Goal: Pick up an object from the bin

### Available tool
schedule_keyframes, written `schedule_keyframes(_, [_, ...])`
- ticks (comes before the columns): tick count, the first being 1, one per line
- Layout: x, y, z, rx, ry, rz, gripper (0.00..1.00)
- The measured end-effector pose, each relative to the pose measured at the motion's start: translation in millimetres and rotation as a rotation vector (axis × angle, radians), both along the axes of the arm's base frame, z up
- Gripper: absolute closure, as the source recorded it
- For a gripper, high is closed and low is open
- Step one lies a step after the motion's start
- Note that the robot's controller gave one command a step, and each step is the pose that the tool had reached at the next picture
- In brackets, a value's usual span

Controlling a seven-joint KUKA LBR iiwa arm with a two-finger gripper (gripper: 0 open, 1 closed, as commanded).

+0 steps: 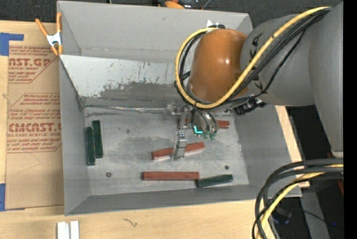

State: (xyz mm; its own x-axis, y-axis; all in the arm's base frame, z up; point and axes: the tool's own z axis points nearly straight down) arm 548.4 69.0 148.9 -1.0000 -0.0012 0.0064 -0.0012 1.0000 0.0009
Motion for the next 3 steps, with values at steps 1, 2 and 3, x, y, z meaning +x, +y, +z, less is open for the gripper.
schedule_keyframes(1, [-23.6,-31.6,-83.1,-0.001,0.0,-0.03,0.0])
schedule_keyframes(2, [-21.1,-30.7,-78.9,0.001,-0.007,-0.029,1.0])
schedule_keyframes(3, [-66.3,-21.4,65.4,0.001,-0.013,-0.042,1.0])
